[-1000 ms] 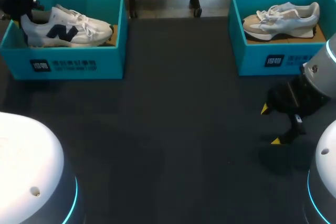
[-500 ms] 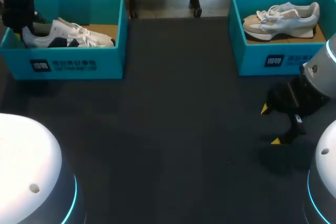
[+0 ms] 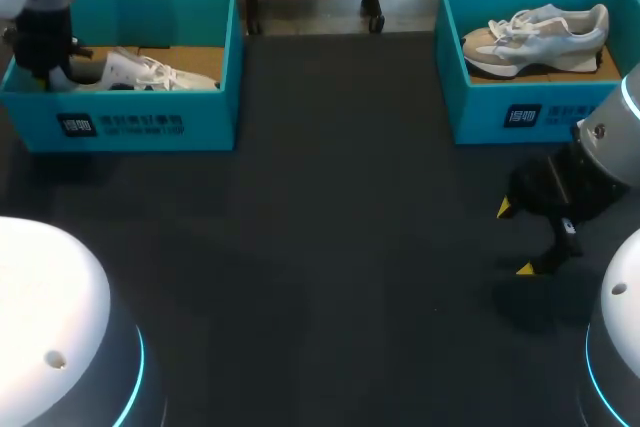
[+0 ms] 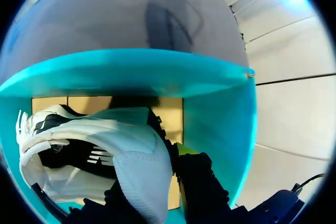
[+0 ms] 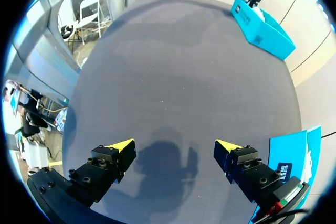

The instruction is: Take the shoe out of the shoebox, open the shoe tongue, remove and reinsert the insole, then place the shoe into the shoebox

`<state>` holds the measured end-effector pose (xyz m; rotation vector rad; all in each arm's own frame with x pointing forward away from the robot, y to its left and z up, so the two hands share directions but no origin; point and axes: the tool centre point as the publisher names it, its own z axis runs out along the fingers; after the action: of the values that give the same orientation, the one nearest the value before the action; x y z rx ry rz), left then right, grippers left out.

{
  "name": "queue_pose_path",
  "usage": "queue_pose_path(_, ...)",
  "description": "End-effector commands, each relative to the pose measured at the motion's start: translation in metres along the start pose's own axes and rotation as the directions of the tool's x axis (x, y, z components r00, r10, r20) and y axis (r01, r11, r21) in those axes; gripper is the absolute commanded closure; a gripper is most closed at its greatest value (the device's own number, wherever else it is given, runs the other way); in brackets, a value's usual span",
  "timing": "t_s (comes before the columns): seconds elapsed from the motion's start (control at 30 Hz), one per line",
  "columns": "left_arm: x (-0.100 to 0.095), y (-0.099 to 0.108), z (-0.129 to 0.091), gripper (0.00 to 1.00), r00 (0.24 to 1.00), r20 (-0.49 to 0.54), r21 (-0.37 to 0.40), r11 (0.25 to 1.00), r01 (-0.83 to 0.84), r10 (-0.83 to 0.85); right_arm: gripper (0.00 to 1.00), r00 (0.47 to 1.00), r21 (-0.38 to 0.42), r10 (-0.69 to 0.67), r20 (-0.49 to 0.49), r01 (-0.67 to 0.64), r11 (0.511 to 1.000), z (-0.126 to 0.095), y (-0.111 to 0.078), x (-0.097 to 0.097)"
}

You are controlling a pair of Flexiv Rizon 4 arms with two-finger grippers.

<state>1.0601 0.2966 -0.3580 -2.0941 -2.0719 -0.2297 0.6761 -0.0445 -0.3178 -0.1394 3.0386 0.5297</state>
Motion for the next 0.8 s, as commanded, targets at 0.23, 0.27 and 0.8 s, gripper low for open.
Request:
queue_pose_path(0.23,-0.006,0.010,0.019,1.00,1.000,0.023,0.015,1.000,0.005,-0.005,0.00,1.000,0.002,-0.001,0.002,0.001,1.000,0.000,0.000,0.001)
queue_pose_path(0.27,-0.007,0.010,0.020,1.00,1.000,0.025,0.016,1.000,0.007,-0.007,0.00,1.000,0.002,-0.001,0.002,0.001,1.000,0.000,0.000,0.001)
queue_pose_path(0.8,-0.012,0.005,0.022,0.74,0.996,0.084,-0.003,1.000,-0.020,0.020,0.00,1.000,0.002,-0.001,0.002,0.001,1.000,0.000,0.000,0.001)
